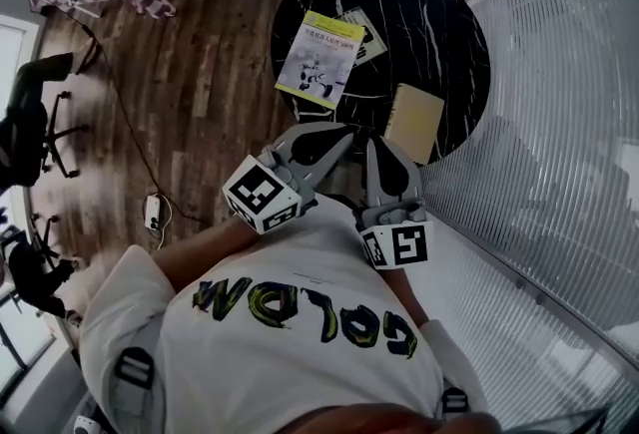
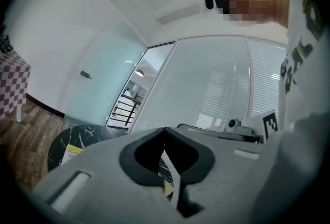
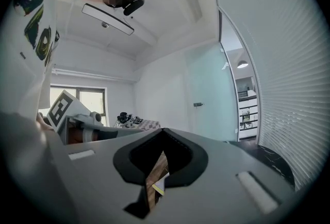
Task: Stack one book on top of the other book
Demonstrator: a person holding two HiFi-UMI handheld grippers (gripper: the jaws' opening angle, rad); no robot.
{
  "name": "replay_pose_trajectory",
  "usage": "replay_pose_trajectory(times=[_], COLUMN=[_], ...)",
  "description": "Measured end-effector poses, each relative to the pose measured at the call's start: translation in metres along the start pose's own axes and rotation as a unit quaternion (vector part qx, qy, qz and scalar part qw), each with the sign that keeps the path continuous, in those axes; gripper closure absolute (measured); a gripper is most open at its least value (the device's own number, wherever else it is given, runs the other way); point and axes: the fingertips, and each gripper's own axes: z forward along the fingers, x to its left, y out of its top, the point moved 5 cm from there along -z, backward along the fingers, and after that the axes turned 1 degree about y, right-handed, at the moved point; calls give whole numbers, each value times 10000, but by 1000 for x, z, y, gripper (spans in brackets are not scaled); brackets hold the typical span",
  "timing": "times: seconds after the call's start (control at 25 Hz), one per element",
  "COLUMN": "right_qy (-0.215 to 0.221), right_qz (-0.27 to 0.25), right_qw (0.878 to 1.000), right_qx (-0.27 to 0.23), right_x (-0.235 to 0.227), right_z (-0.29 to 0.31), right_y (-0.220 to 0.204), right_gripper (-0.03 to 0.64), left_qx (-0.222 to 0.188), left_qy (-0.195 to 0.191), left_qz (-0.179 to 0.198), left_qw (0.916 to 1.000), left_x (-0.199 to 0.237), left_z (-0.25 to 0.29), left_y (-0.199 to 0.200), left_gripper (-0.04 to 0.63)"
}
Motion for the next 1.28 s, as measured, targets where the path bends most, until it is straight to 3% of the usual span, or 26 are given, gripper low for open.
replay_pose_trajectory(times=[0.6, 1.28], right_qy=[166, 375], right_qz=[61, 369], right_qw=[9997, 9974], right_qx=[181, 500], right_x=[-18, -31], right_z=[12, 10], right_y=[-6, -28], right_gripper=[614, 615], left_qx=[84, 308], left_qy=[139, 611], left_qz=[41, -156], left_qw=[9999, 9975], left_x=[7, 16], left_z=[16, 18], left_y=[1, -19], left_gripper=[595, 595])
